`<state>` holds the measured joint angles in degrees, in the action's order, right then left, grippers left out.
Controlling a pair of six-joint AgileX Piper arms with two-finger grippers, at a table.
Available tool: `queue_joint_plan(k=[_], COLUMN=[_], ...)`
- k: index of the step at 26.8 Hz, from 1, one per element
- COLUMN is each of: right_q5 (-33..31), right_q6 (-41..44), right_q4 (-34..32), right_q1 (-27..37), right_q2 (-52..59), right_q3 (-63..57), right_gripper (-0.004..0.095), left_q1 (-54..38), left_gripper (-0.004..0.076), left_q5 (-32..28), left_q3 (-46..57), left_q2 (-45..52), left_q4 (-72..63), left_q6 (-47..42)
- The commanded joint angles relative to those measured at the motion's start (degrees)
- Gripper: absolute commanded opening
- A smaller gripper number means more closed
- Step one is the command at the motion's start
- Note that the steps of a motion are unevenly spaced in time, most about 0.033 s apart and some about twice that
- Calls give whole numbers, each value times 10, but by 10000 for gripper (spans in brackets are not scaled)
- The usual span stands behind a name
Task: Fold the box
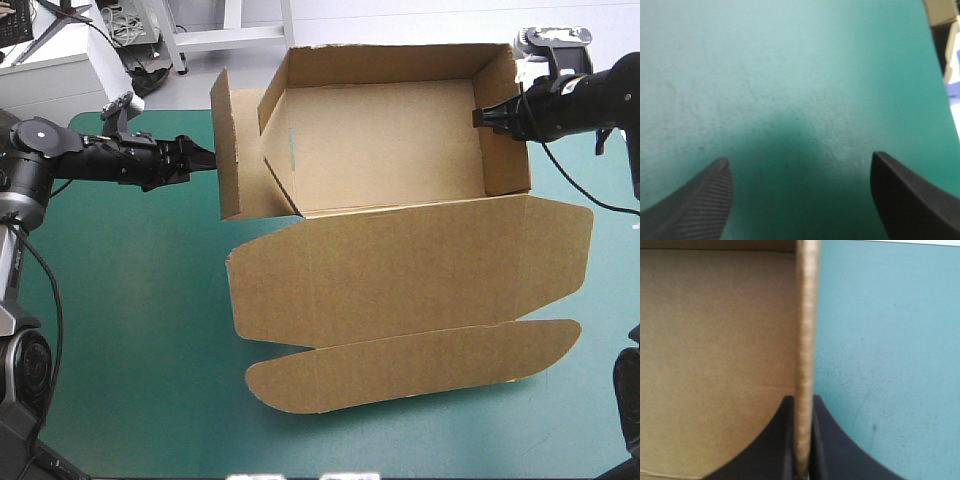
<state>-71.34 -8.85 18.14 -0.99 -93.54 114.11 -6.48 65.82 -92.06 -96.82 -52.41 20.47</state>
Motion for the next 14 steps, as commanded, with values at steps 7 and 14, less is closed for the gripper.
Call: queue_joint_plan(k=[7, 14], right_q5=[-5, -2], right_q6=[13, 19], right_q4=[97, 90], right_q1=[6, 6], right_q2=[-41, -75], right_q3=[13, 13], right_gripper=[-18, -18], left_q1=[0, 0], left_gripper=[547, 547], left_q5=[79, 78], left_q3=[-18, -18], left_q2=[28, 41], left_q4=[-183, -206], left_q6=[73, 73])
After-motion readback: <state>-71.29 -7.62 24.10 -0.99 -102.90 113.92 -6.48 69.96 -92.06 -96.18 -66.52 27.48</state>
